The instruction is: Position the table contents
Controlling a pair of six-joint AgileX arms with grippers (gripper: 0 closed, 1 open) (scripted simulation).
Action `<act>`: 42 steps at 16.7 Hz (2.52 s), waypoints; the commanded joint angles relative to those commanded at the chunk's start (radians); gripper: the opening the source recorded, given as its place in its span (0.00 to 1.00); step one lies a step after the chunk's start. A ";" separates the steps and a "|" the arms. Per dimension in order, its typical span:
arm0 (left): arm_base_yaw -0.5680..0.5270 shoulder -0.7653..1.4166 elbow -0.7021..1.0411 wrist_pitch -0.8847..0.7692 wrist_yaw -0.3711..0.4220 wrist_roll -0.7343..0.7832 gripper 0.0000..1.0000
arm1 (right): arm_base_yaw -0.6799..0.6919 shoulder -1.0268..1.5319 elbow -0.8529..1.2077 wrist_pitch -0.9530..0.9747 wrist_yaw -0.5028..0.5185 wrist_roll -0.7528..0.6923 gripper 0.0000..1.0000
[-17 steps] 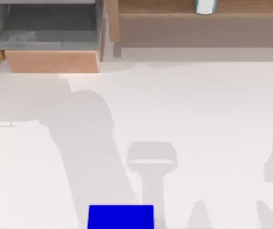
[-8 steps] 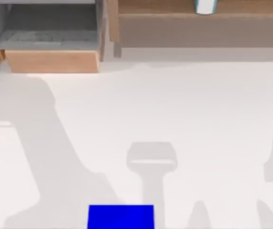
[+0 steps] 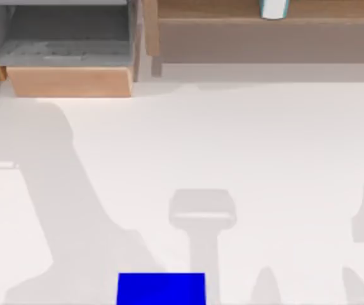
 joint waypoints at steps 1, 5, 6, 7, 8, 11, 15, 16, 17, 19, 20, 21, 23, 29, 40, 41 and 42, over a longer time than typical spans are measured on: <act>0.000 0.000 0.000 0.000 0.000 0.000 0.70 | 0.000 0.000 0.000 0.000 0.000 0.000 1.00; 0.000 0.000 0.000 0.000 0.000 0.000 0.40 | 0.000 0.000 0.000 0.000 0.000 0.000 1.00; 0.000 0.000 0.000 0.000 0.000 0.000 0.32 | 0.000 0.000 0.000 0.000 0.000 0.000 1.00; 0.000 0.000 0.000 0.000 0.000 0.000 0.25 | 0.000 0.000 0.000 0.000 0.000 0.000 1.00; 0.000 0.000 0.000 0.000 0.000 0.000 0.17 | 0.000 0.000 0.000 0.000 0.000 0.000 1.00; 0.000 0.000 0.000 0.000 0.000 0.000 0.00 | 0.000 0.000 0.000 0.000 0.000 0.000 1.00; 0.000 0.000 0.000 0.000 0.000 0.000 0.00 | 0.000 0.000 0.000 0.000 0.000 0.000 1.00; 0.000 0.000 0.000 0.000 0.000 0.000 0.00 | 0.000 0.000 0.000 0.000 0.000 0.000 1.00; 0.000 0.000 0.000 0.000 0.000 0.000 0.00 | 0.000 0.000 0.000 0.000 0.000 0.000 1.00; 0.002 0.000 0.000 0.000 0.000 0.002 0.00 | 0.000 0.000 0.000 0.000 0.000 0.000 1.00; 0.002 0.000 0.000 0.000 0.000 0.002 0.00 | 0.000 0.000 0.000 0.000 0.000 0.000 1.00; 0.003 -0.008 0.001 -0.003 -0.003 -0.001 0.00 | 0.000 0.000 0.000 0.000 0.000 0.000 1.00; 0.005 -0.040 -0.007 -0.018 -0.013 -0.015 0.00 | 0.000 0.000 0.000 0.000 0.000 0.000 1.00; -0.017 -0.260 -0.143 -0.010 -0.050 -0.132 0.00 | 0.000 0.000 0.000 0.000 0.000 0.000 1.00; -0.425 -0.710 -0.651 0.099 -0.010 -0.643 0.00 | 0.000 0.000 0.000 0.000 0.000 0.000 1.00; -0.490 -0.734 -0.716 0.114 -0.008 -0.704 0.00 | 0.000 0.000 0.000 0.000 0.000 0.000 1.00; -0.557 -0.755 -0.782 0.130 -0.007 -0.767 0.00 | 0.000 0.000 0.000 0.000 0.000 0.000 1.00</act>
